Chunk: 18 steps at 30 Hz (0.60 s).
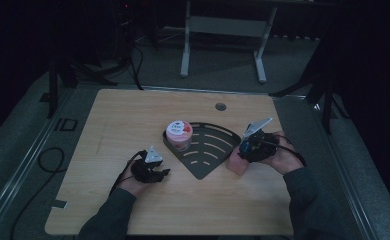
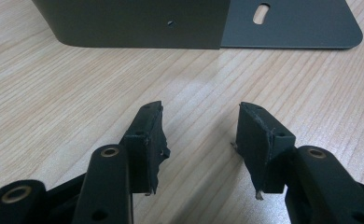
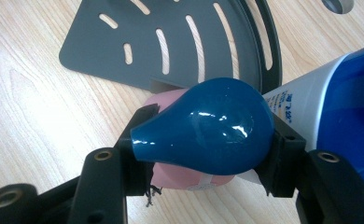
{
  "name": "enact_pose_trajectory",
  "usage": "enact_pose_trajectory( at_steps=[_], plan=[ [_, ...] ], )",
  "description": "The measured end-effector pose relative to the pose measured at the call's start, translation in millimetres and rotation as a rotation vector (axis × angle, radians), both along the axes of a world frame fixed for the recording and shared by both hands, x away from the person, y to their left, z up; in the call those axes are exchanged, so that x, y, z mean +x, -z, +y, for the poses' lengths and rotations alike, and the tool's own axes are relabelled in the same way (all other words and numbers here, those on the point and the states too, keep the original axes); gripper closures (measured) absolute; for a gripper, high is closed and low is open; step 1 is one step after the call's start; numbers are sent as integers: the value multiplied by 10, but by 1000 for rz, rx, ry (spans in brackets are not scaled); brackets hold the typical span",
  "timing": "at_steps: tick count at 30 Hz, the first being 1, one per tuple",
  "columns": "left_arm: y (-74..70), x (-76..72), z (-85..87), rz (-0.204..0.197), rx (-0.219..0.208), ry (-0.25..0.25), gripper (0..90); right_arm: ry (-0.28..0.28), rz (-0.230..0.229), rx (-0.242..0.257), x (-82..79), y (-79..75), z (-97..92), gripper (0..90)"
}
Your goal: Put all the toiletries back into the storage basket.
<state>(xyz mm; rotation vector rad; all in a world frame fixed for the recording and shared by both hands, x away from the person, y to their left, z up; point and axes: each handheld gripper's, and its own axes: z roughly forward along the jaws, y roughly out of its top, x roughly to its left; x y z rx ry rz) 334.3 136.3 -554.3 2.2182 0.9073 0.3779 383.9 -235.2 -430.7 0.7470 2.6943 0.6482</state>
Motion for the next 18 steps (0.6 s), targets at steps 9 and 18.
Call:
enact_pose_trajectory(
  at_steps=[9, 18],
  plan=[
    [1, 1, -2, 0, 2, 1, 509, 2, -1, 0, -4, -2, 2, 464],
    [5, 4, -2, 0, -5, 0, 510, -4, 2, 4, -20, -3, 13, 470]
  ],
)
